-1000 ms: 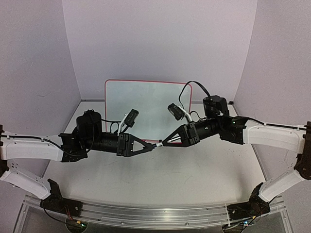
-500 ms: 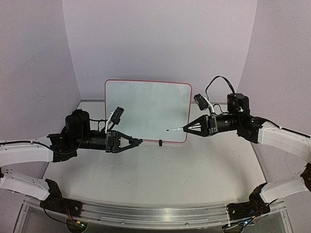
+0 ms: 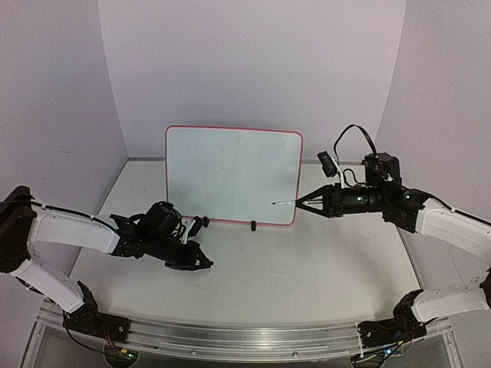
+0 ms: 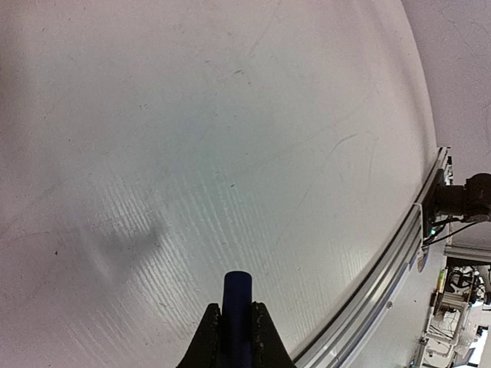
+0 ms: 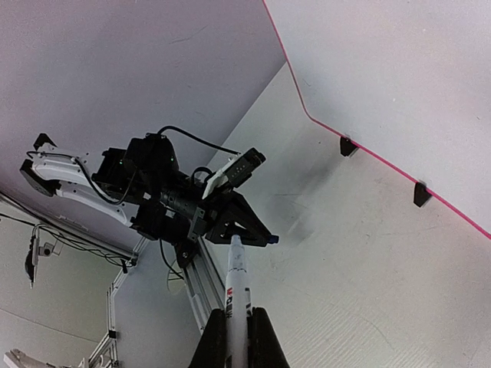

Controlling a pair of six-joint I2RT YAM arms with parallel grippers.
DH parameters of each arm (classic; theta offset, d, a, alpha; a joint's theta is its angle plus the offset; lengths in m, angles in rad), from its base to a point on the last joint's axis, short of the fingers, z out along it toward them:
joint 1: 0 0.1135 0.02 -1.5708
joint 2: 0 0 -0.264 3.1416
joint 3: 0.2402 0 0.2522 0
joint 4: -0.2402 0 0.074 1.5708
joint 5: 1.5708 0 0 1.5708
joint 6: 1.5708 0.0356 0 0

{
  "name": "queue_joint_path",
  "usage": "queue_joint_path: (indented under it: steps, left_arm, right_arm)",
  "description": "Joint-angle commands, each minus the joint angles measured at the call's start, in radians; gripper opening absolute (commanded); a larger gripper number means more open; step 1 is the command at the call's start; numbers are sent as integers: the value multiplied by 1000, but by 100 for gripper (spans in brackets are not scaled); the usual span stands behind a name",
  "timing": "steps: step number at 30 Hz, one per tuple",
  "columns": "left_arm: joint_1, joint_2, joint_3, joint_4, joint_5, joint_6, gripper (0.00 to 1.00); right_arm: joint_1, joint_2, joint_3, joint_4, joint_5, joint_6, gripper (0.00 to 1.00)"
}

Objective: Write a sentence on the whiteboard
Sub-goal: Place the pen cap at the center of the board.

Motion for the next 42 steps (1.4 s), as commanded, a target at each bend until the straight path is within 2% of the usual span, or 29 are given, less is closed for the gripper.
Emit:
queue_joint_path:
  steps: [1,4,6,9,11,12,16,19,26,30,35,42]
  left_arm:
    - [4,66,17,2,4,-13,2]
    - [4,105,33,-16,4,-27,7]
    - [4,118,37,-27,0,-33,15]
    - [4,118,42,-59,-28,-35,34]
    - [4,111,46,-82,-47,-33,49]
    - [5,105,46,-94,-57,-32,60]
    - [16,75,56,-130,-67,-22,82]
    - [36,51,78,-188,-88,-2,94]
    - [48,18,162,-345,-255,66,98]
    - [48,16,168,-261,-358,85,98]
    - [50,144,248,-159,-416,113,94]
    - [50,259,323,-103,-501,137,87]
  right_arm:
    - [12,24,-1,2,45,-29,0]
    - [23,41,3,2,53,-34,0]
    - [28,49,6,2,57,-38,0]
    - [35,51,10,2,66,-44,0]
    - [36,49,12,-20,73,-47,0]
    - [37,46,12,-25,76,-49,0]
    - [37,40,18,-36,85,-58,0]
    - [38,39,22,-46,98,-65,0]
    - [38,40,39,-61,164,-71,0]
    - [40,41,53,-57,264,-47,0]
    - [63,11,38,-3,430,-8,0]
    - [63,18,0,48,464,9,0]
